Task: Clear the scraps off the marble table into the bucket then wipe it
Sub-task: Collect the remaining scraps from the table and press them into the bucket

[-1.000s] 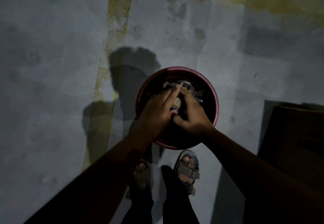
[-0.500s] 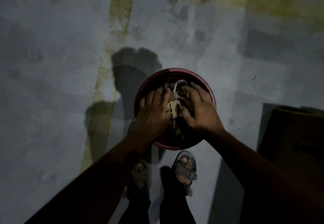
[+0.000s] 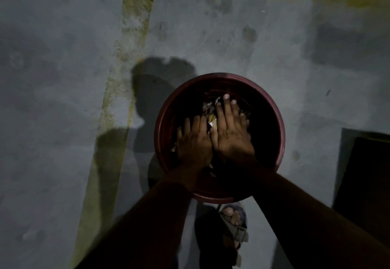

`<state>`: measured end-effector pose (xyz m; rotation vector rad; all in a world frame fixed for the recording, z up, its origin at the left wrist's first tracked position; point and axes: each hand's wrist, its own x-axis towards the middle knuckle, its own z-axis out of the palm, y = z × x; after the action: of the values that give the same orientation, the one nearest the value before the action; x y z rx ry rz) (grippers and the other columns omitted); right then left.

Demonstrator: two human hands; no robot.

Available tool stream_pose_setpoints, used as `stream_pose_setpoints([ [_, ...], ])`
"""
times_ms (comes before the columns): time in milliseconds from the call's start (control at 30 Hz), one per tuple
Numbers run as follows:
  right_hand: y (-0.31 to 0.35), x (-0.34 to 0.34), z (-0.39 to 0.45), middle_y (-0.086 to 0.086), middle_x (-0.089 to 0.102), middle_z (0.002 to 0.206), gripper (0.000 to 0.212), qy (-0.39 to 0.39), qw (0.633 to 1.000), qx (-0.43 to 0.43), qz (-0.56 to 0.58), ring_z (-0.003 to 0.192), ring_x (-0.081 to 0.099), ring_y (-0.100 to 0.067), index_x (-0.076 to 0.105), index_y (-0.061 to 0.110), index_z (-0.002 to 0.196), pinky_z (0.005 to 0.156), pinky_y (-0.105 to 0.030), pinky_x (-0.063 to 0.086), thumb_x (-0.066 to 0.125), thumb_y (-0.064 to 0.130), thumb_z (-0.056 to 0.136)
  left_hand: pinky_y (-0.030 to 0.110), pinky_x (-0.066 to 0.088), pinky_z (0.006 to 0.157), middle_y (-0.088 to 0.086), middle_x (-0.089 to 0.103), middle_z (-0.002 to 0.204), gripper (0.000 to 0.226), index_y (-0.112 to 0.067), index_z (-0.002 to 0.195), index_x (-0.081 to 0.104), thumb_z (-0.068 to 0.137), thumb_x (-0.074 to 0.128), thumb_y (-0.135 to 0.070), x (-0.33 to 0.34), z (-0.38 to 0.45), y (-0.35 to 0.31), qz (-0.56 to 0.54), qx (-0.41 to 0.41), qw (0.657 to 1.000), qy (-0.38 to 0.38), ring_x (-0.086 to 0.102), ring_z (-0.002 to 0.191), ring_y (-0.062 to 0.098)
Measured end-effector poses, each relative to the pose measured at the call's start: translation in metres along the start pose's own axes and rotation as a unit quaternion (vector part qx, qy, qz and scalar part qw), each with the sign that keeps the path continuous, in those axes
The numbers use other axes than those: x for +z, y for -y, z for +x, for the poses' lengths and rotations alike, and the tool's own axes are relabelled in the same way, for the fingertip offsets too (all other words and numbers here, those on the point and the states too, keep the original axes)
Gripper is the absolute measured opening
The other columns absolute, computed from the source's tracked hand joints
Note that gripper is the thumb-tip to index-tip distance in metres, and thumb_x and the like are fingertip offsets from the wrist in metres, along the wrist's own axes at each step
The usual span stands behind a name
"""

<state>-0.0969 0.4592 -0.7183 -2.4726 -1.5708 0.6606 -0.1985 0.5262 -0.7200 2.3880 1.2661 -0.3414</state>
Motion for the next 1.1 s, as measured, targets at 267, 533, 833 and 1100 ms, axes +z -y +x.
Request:
stream_pose_setpoints([
  [267,0.004,-0.031,0.007,-0.004,-0.012,0.172,0.076,0.101,0.994,0.029,0.024,0.157,-0.015,-0.022,-0.001,0.019,0.164,0.127,-0.05,-0.003,0.019,0.05,0.098,0.043,0.041,0.092,0.007,0.06,0.129,0.057,-0.01,0.141,0.052,0.092,0.037,-0.035,-0.019,0.001,0.007,0.023,0.042,0.999,-0.021,0.055,0.112,0.03],
  [533,0.032,-0.101,-0.025,-0.007,0.026,0.168,0.07,0.03,0.996,0.031,0.079,0.157,0.016,-0.023,0.031,0.015,0.159,0.126,-0.053,0.012,0.018,0.045,0.098,0.043,0.024,0.119,0.012,0.027,0.164,0.066,-0.01,0.157,0.024,0.1,0.049,-0.032,-0.092,-0.017,-0.01,-0.004,0.053,0.999,-0.012,0.025,0.15,0.03],
  [833,0.085,-0.226,-0.086,-0.011,0.03,0.166,0.059,-0.013,0.997,0.043,0.065,0.155,0.022,-0.026,0.034,0.014,0.157,0.126,-0.052,0.015,0.035,0.037,0.103,0.045,0.031,0.115,0.011,0.024,0.165,0.073,-0.011,0.158,0.024,0.095,0.048,-0.041,-0.234,-0.099,-0.03,0.033,0.108,0.993,-0.041,0.028,0.149,0.029],
  [1100,0.165,-0.401,-0.191,-0.006,0.024,0.168,0.057,-0.091,0.984,0.082,0.127,0.157,0.014,-0.022,0.03,0.017,0.159,0.127,-0.049,0.011,0.04,0.037,0.106,0.052,0.031,0.113,0.011,0.016,0.167,0.07,-0.013,0.157,0.026,0.096,0.05,-0.039,-0.424,-0.212,-0.071,0.039,0.182,0.982,-0.041,0.022,0.151,0.031],
])
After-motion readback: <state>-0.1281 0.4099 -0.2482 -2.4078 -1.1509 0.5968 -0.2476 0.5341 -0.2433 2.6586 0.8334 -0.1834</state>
